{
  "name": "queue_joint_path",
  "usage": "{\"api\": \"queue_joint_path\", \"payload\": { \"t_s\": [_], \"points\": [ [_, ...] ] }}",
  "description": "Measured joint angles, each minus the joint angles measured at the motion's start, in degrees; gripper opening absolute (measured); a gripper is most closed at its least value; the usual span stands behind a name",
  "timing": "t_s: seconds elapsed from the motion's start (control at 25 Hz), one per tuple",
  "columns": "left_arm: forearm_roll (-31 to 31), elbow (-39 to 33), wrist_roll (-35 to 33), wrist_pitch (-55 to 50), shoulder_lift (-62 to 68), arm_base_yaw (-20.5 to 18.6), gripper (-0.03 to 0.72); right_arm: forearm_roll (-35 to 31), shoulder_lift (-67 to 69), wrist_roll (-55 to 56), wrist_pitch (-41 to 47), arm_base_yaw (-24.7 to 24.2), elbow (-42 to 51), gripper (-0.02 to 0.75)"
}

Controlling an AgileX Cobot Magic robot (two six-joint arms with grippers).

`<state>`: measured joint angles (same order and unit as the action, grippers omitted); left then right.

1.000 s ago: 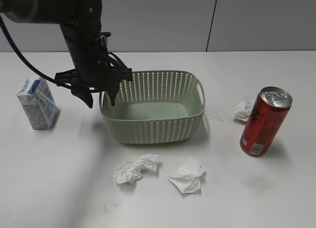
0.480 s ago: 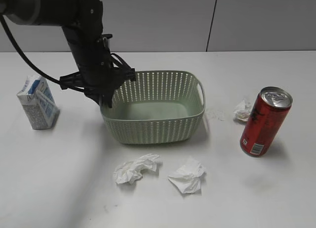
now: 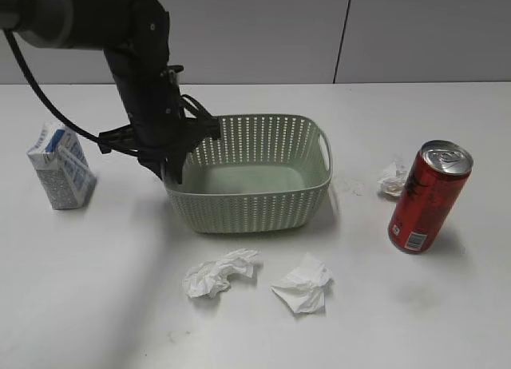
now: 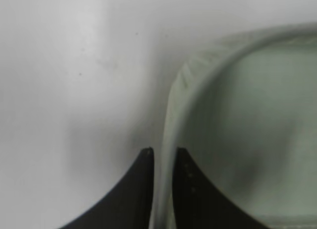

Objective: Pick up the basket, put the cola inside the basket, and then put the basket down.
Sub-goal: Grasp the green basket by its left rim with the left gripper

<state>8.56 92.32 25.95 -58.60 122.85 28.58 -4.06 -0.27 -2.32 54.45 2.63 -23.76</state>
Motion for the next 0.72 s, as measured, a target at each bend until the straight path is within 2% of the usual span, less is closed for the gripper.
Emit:
{"api": "queue_joint_path", "payload": {
  "t_s": [0.12, 0.32, 0.72],
  "points": [
    [0.3, 0.0, 0.0, 0.0, 0.2, 0.0, 0.106, 0.0, 0.0, 0.0, 0.0, 0.0, 0.0, 0.586],
    [0.7, 0.0, 0.0, -0.5, 0.2, 0.0, 0.01, 0.0, 0.0, 0.1, 0.0, 0.0, 0.0, 0.586],
    [3.5, 0.0, 0.2, -1.2, -2.2, -0.7, 0.004, 0.0, 0.0, 0.2, 0.0, 0.0, 0.0, 0.586]
  ]
}}
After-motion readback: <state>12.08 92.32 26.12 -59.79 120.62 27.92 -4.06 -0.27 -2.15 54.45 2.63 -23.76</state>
